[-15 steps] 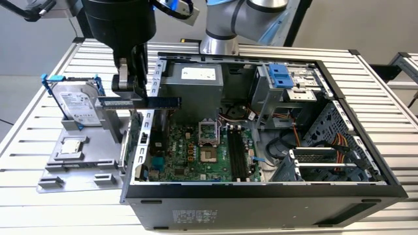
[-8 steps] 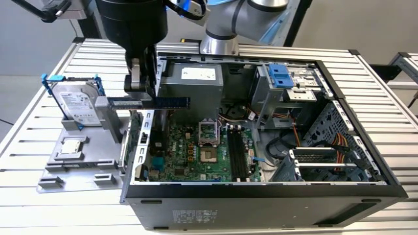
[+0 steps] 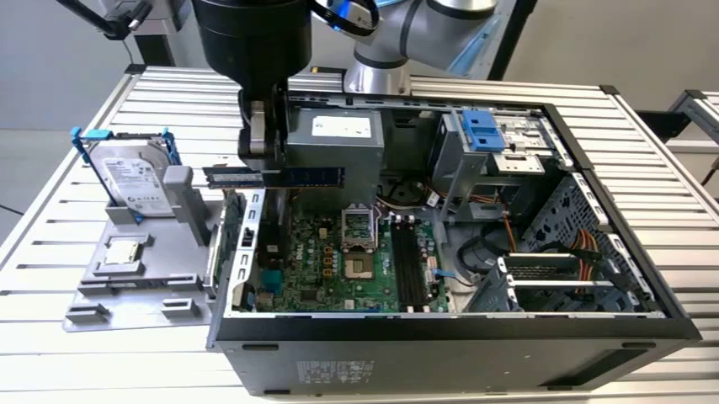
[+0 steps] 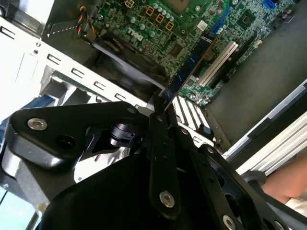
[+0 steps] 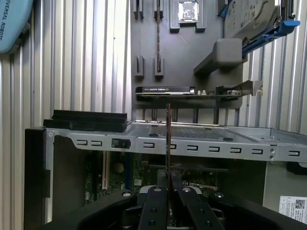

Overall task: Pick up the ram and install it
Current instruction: 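Pick up the ram and move it above insertion slot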

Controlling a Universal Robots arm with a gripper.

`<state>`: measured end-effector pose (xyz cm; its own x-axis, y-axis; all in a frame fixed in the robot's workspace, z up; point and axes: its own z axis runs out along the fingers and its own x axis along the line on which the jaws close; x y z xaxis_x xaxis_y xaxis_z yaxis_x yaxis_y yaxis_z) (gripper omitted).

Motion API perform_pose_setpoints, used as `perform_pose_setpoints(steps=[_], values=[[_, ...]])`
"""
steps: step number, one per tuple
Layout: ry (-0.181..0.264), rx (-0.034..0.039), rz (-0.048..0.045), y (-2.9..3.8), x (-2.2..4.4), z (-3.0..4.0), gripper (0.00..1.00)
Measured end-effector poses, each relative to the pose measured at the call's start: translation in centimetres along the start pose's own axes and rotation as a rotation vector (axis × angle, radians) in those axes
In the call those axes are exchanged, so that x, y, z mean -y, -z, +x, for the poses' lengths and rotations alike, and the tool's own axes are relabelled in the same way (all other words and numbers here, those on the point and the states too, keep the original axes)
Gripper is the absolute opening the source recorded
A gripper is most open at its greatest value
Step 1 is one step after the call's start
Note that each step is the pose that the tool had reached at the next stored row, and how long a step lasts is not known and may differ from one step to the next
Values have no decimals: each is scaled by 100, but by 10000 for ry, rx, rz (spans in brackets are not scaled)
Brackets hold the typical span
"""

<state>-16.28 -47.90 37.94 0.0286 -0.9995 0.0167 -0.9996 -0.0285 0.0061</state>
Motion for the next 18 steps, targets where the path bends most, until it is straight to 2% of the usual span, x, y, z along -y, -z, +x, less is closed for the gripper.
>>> perform_pose_setpoints(steps=[18], values=[[0, -1, 0, 2, 315, 9, 0]])
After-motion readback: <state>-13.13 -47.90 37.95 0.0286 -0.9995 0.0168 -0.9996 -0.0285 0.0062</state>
